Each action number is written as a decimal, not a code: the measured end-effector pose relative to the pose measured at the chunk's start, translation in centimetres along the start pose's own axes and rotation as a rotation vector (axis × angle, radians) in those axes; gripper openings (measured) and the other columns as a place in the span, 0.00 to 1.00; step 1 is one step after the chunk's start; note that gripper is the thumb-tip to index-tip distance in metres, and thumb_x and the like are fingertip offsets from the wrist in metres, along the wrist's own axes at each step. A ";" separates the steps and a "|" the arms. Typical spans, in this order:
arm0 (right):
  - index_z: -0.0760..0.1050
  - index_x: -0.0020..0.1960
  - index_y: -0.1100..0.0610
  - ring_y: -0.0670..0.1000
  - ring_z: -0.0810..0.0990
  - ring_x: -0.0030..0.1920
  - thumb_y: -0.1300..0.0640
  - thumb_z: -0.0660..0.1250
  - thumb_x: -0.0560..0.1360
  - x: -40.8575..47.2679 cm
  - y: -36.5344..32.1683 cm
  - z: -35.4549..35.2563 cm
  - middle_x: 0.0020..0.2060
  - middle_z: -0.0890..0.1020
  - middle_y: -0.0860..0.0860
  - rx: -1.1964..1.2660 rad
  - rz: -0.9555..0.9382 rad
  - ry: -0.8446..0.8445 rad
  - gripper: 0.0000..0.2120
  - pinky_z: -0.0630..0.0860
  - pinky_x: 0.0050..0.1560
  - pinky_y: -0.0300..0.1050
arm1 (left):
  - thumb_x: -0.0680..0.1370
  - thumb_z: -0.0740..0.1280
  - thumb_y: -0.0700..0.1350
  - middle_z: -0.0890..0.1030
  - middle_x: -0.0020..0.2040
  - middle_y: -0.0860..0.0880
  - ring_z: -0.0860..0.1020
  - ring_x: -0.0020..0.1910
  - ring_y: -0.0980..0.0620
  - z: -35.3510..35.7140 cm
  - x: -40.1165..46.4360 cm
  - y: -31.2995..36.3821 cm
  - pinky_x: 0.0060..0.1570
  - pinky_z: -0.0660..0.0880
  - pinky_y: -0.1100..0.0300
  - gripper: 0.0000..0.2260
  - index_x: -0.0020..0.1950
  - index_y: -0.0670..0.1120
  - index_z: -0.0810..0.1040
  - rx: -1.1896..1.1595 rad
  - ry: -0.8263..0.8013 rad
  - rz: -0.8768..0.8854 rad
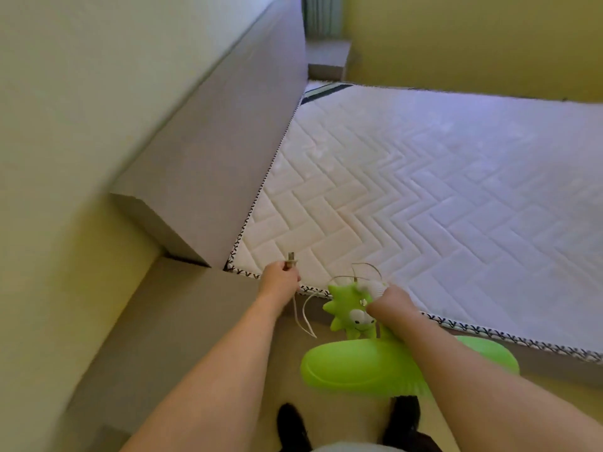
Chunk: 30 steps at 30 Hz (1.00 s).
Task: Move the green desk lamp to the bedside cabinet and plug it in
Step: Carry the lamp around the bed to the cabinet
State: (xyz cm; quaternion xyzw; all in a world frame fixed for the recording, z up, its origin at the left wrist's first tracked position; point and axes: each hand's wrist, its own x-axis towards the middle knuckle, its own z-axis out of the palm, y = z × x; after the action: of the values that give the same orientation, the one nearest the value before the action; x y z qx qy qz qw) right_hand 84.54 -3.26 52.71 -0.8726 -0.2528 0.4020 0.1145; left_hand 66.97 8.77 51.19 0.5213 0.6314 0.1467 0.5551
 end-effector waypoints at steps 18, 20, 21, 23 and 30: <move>0.74 0.49 0.63 0.59 0.81 0.57 0.65 0.68 0.70 3.9 42.1 -30.8 0.56 0.81 0.64 0.471 0.410 0.247 0.09 0.78 0.55 0.50 | 0.78 0.63 0.42 0.81 0.43 0.46 0.79 0.37 0.50 54.3 -12.3 16.3 0.42 0.76 0.55 0.06 0.54 0.43 0.76 0.443 -0.603 0.262; 0.73 0.47 0.63 0.60 0.80 0.58 0.65 0.68 0.71 4.4 45.3 -33.9 0.56 0.81 0.64 0.499 0.425 0.283 0.06 0.78 0.58 0.53 | 0.78 0.63 0.42 0.81 0.43 0.46 0.79 0.37 0.49 59.0 -13.5 17.6 0.43 0.76 0.54 0.06 0.53 0.43 0.76 0.450 -0.655 0.281; 0.73 0.48 0.64 0.61 0.80 0.58 0.66 0.69 0.70 4.7 47.0 -35.2 0.56 0.80 0.64 0.534 0.450 0.315 0.08 0.78 0.58 0.53 | 0.78 0.63 0.42 0.81 0.43 0.46 0.79 0.37 0.49 61.4 -14.1 18.1 0.43 0.76 0.54 0.06 0.53 0.43 0.76 0.459 -0.686 0.287; 0.72 0.45 0.64 0.61 0.81 0.56 0.66 0.70 0.69 6.0 51.8 -38.6 0.55 0.80 0.64 0.581 0.505 0.363 0.07 0.77 0.55 0.53 | 0.79 0.62 0.41 0.80 0.42 0.46 0.79 0.37 0.49 68.5 -15.3 19.2 0.42 0.76 0.54 0.06 0.53 0.42 0.76 0.481 -0.739 0.292; 0.68 0.35 0.55 0.57 0.79 0.40 0.67 0.68 0.66 10.2 64.7 -49.7 0.38 0.79 0.58 0.802 0.627 0.412 0.11 0.75 0.39 0.48 | 0.79 0.60 0.41 0.79 0.41 0.46 0.77 0.35 0.48 88.7 -18.2 22.8 0.40 0.74 0.54 0.06 0.49 0.43 0.76 0.539 -0.868 0.253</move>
State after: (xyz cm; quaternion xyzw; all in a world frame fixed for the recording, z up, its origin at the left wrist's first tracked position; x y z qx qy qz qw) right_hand 150.41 -52.36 52.40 -0.8546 0.2202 0.3026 0.3599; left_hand 151.10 -31.68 48.40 0.7305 0.2908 -0.1847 0.5897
